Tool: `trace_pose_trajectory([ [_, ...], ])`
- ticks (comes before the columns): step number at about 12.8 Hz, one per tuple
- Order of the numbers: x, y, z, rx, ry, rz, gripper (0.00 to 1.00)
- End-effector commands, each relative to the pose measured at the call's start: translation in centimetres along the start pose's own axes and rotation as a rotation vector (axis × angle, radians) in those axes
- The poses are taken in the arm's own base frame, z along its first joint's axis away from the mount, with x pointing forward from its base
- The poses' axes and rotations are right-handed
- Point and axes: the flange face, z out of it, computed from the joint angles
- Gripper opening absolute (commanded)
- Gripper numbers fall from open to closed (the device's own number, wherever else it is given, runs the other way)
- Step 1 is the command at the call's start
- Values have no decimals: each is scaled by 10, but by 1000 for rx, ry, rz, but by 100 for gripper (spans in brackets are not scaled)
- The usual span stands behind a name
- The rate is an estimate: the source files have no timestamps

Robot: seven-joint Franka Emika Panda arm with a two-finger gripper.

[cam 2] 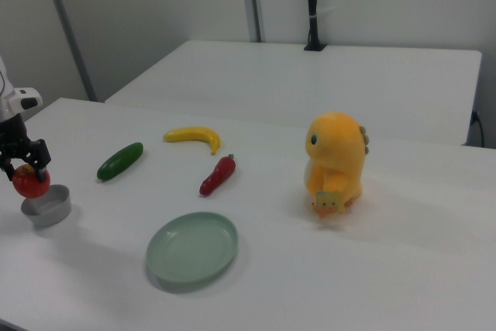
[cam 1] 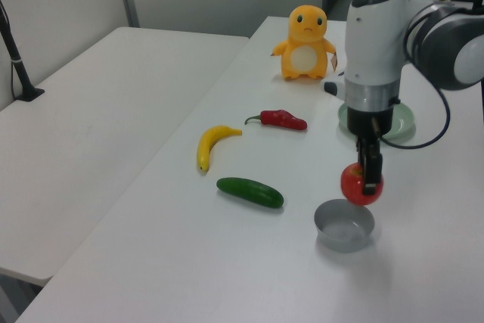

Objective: Put the red apple in the bowl
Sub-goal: 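Carry the red apple over the small grey bowl, then lower the apple into the grey bowl and open the gripper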

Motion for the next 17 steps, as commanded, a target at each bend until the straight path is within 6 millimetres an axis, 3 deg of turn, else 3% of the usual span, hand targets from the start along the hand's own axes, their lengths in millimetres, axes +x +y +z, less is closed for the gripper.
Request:
trace_pose_trajectory([
  [1, 7, -5, 15, 20, 77, 18, 25],
  [4, 18, -7, 37, 33, 112, 26, 25],
  [9, 17, -15, 60, -5, 122, 15, 30],
  [10, 17, -15, 62, -6, 118, 13, 35],
  [11, 17, -14, 62, -6, 116, 25, 54],
  [13, 17, -14, 62, -4, 115, 71, 78],
  [14, 18, -13, 61, -4, 114, 88, 99],
  [17, 19, -11, 60, -5, 111, 98, 100],
])
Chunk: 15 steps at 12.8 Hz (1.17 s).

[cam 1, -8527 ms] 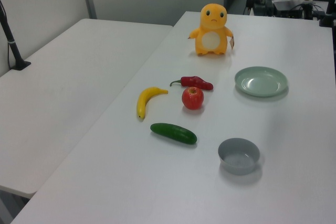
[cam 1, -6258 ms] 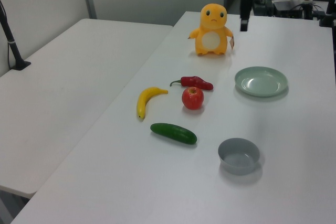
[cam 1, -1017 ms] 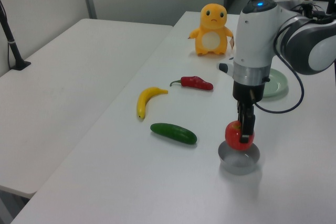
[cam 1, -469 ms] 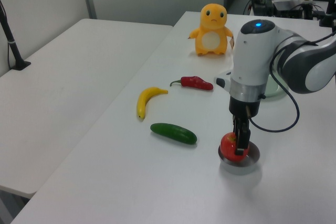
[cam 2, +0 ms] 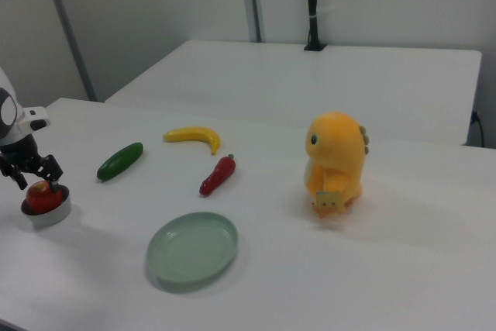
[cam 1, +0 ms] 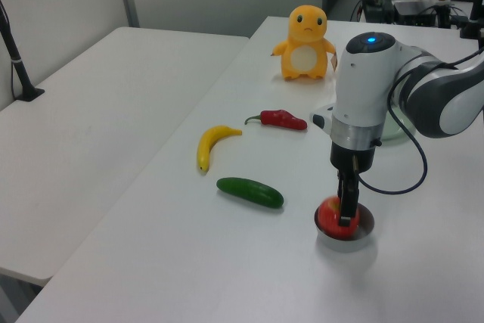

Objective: Put the red apple in the bowl

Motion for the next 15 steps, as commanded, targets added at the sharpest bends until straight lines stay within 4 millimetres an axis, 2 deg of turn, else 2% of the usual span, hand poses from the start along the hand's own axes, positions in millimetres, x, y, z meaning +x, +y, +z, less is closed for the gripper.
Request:
trace_pose_trajectory([
  [1, -1, 2, -6, -12, 13, 25, 100],
  [2, -1, 4, -9, -17, 10, 27, 100],
  [4, 0, 8, -33, -28, 7, 37, 100],
  [7, 1, 20, -81, -54, -9, 63, 100],
  [8, 4, 31, -110, -57, -3, 91, 100],
  [11, 5, 61, -168, -58, 30, 149, 100],
  [13, 1, 103, -212, -66, 66, 222, 100],
  [15, 0, 138, -240, -69, 84, 287, 100],
])
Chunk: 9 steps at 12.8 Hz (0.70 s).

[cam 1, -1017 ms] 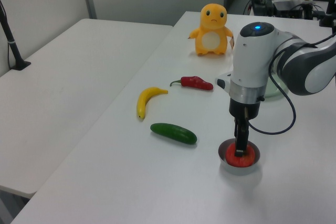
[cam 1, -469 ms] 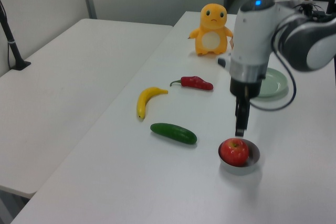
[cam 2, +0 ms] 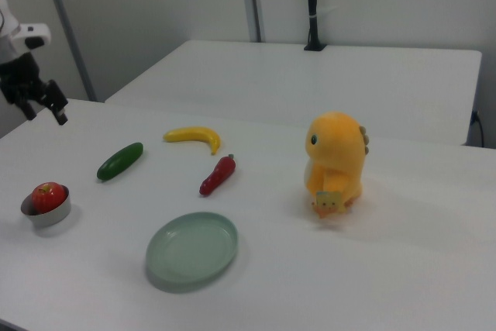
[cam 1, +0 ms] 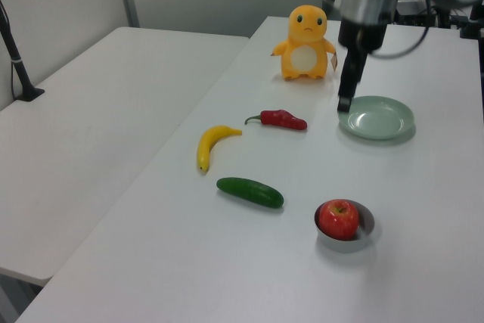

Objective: Put the red apple in the bowl

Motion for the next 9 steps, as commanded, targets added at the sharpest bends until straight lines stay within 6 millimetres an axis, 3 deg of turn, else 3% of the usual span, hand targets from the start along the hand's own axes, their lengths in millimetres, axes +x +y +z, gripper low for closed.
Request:
trace_pose_trajectory([
  [1, 7, 64, -50, -12, 2, 129, 100],
  [3, 14, 116, -80, 40, -32, 239, 100],
  [5, 13, 148, -95, 38, -42, 292, 100],
  [9, 13, 215, -93, 28, -79, 344, 100],
])
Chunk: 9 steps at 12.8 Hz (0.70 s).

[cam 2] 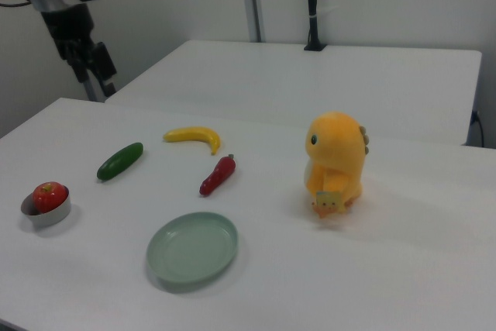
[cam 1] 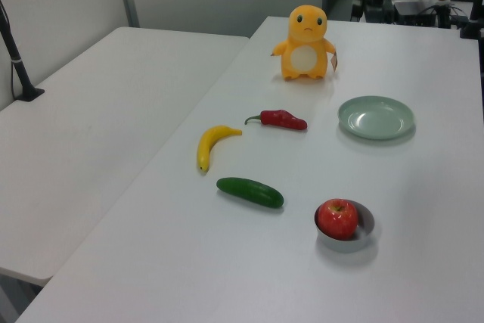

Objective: Put the red apple in the bowl

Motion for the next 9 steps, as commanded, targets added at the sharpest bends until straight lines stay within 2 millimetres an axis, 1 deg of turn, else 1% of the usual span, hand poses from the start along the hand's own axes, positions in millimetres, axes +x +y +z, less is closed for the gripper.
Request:
trace_pose_trajectory([
  [1, 12, 36, 3, 13, -41, -17, 100],
  [4, 21, 50, 10, 35, -49, -124, 100],
  [7, 25, 53, 15, 65, -54, -285, 100],
  [9, 28, 57, 15, 68, -39, -353, 100],
])
